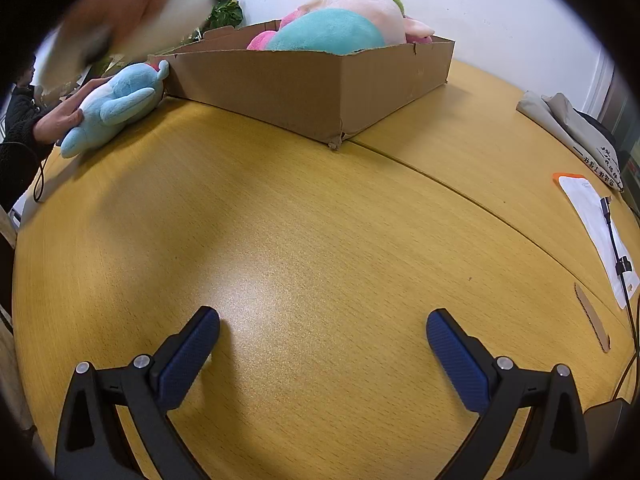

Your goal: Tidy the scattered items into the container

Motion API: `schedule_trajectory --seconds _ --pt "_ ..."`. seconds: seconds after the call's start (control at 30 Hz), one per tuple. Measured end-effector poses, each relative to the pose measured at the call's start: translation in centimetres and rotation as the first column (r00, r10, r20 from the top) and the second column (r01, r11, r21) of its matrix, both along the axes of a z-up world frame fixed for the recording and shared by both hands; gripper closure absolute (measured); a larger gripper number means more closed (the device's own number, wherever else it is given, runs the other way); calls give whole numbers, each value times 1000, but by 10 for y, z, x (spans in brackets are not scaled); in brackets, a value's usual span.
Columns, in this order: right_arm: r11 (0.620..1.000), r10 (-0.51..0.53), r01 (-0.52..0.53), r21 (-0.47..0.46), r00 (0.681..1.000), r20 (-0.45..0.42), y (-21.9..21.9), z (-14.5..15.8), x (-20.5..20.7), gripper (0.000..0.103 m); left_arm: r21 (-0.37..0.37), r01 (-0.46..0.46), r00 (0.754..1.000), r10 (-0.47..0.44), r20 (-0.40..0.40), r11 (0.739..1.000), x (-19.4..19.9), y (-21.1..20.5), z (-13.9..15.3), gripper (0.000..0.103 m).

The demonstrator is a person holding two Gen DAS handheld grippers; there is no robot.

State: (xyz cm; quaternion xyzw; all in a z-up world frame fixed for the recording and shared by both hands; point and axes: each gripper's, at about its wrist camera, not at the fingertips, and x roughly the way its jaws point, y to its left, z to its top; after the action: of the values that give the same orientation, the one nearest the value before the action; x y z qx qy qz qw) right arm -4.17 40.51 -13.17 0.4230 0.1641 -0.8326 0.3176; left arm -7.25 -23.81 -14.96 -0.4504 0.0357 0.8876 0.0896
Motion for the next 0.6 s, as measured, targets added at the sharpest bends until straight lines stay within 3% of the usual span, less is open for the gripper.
schedule_trajectory --seconds 0.37,0.4,0.6 --pt "1000 0 0 0 1000 0 0 0 -1 0 0 -3 1000 3 0 1000 0 0 0 0" --pt "998 -66 66 1 998 -1 0 0 0 0 0 -3 1000 3 0 1000 0 0 0 0" --pt "998 -66 66 1 998 -1 0 0 0 0 0 -4 1000 4 0 1000 0 0 0 0"
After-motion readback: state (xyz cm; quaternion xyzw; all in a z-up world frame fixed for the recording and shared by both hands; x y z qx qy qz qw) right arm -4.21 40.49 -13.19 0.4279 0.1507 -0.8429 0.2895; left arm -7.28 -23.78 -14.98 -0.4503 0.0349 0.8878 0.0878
